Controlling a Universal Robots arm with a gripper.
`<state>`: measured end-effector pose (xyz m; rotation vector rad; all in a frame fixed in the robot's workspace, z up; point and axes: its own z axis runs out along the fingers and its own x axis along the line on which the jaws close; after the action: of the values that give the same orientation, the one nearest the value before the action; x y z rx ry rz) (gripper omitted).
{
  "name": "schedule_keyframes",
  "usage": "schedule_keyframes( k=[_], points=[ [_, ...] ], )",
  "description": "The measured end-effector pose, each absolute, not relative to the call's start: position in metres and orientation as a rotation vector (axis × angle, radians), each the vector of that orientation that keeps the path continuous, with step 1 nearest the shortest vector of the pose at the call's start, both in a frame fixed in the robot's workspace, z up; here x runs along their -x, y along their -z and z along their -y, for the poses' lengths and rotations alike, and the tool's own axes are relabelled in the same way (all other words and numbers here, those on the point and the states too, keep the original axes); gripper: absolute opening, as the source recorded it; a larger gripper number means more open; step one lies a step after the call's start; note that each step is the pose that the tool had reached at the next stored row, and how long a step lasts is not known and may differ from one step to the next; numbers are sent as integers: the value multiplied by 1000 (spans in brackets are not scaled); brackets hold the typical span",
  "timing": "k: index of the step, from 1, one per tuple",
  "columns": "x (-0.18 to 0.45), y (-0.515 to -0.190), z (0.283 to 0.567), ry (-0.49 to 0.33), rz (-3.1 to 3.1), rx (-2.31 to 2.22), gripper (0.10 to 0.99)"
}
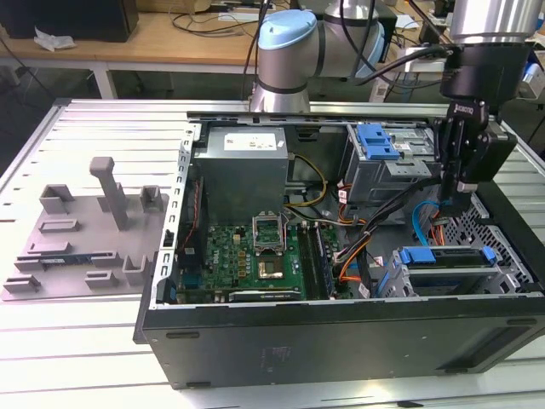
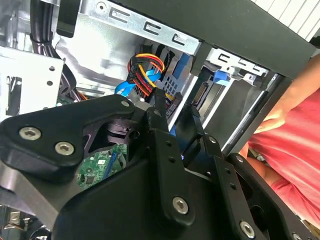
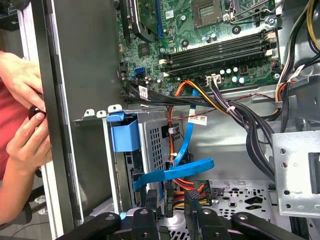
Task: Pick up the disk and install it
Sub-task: 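Insert the first disk wire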
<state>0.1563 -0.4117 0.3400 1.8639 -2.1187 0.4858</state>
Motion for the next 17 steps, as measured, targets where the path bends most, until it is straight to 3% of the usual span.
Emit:
schedule_keyframes(
  k=[8,10,11,13,17],
  points=[
    [-156,-338,412,-487,2117,-1863,353],
    [-156,-338,412,-488,2117,-1863,271],
    [-156,-338,412,-488,2117,-1863,271],
    [-156,-337,412,-488,2117,-1863,165],
    [-156,-337,412,-488,2117,-1863,165]
  ],
)
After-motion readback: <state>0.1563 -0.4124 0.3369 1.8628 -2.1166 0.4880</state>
